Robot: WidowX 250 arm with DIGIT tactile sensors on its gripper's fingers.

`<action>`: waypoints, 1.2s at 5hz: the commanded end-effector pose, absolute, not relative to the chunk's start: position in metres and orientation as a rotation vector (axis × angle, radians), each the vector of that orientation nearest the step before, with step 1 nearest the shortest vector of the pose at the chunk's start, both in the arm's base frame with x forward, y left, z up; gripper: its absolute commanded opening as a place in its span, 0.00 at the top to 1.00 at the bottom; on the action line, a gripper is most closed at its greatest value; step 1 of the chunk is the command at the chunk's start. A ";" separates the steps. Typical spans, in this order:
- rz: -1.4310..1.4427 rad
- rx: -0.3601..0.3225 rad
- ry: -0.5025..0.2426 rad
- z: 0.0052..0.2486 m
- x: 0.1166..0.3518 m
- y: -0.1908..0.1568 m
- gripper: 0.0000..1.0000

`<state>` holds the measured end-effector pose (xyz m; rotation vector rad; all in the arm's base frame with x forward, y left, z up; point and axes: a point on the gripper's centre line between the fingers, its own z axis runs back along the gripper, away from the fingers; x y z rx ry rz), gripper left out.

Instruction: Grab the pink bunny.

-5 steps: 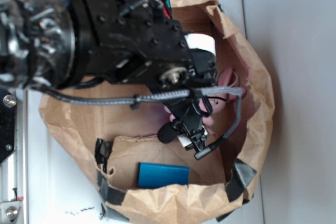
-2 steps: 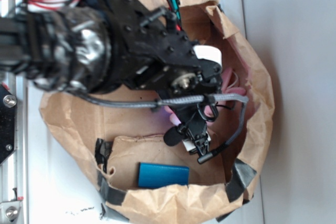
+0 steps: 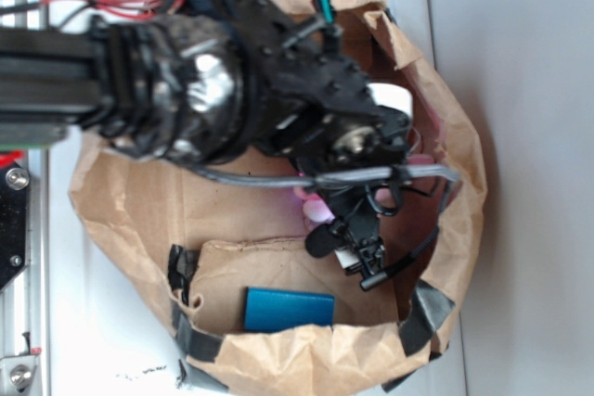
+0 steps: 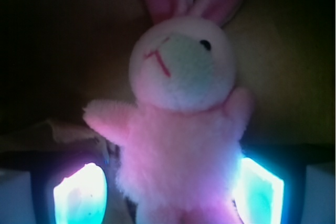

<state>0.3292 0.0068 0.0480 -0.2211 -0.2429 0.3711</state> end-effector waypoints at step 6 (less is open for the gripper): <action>0.321 -0.289 -0.290 0.116 0.322 0.017 1.00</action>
